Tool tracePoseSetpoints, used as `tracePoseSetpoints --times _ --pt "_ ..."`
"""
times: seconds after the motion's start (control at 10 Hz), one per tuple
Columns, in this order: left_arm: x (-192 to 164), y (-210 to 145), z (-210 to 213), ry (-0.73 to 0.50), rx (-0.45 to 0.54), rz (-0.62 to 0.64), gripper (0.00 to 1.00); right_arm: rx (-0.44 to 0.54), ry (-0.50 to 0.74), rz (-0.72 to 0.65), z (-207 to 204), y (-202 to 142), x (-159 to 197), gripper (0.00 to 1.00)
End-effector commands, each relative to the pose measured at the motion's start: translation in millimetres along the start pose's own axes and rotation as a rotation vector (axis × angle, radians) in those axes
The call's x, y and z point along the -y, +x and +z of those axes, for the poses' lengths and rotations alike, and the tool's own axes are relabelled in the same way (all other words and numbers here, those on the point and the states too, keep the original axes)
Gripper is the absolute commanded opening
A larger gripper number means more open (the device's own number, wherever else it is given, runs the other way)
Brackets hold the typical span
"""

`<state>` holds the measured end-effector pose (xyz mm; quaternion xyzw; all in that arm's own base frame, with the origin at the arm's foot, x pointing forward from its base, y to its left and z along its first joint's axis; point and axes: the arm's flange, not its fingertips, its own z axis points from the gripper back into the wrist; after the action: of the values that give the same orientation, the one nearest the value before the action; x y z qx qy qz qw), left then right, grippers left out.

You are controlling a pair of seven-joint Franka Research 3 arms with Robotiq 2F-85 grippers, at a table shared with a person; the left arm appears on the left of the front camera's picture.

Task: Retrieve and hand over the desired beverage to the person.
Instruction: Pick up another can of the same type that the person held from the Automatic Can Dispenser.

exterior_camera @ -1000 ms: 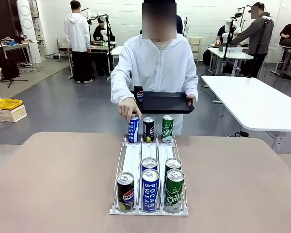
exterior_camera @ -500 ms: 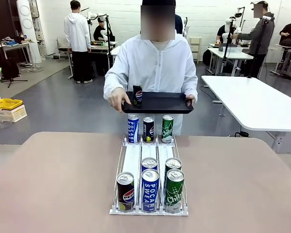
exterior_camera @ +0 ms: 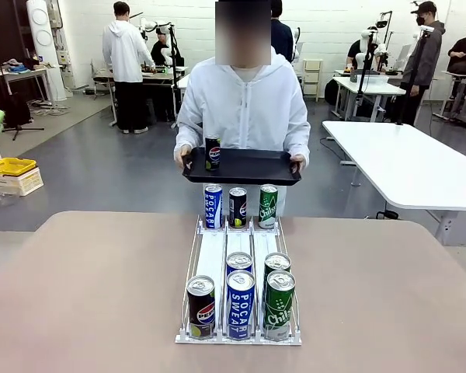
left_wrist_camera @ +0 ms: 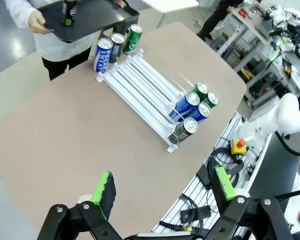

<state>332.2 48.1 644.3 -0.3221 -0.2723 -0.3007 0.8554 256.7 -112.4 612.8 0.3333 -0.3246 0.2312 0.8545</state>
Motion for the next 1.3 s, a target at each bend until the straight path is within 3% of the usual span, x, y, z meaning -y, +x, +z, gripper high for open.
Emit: tracePoseSetpoints --times 0.0,0.2,0.4,0.6,0.9,1.1,1.2 --pt "65.9 58.6 -91.1 0.134 -0.294 -0.046 1.0 0.017 0.024 0.013 -1.6 0.3 0.0 1.0" --pt "111.4 95.2 -183.0 0.291 -0.562 -0.064 1.0 0.017 0.024 0.013 -1.6 0.3 0.0 1.0" --pt "131.4 117.5 -251.6 0.367 -0.687 0.083 1.0 0.017 0.024 0.013 -1.6 0.3 0.0 1.0" --pt "157.0 121.8 -294.2 0.442 -0.609 0.224 1.0 0.017 0.024 0.013 -1.6 0.3 0.0 1.0" --pt "173.4 108.2 -334.2 0.588 -0.338 0.425 1.0 0.017 0.024 0.013 -1.6 0.3 0.0 1.0" --pt "170.4 102.4 -329.4 0.631 -0.309 0.392 1.0 0.017 0.024 0.013 -1.6 0.3 0.0 1.0" --pt "172.7 119.6 -330.2 0.522 -0.372 0.432 1.0 0.017 0.024 0.013 -1.6 0.3 0.0 1.0"
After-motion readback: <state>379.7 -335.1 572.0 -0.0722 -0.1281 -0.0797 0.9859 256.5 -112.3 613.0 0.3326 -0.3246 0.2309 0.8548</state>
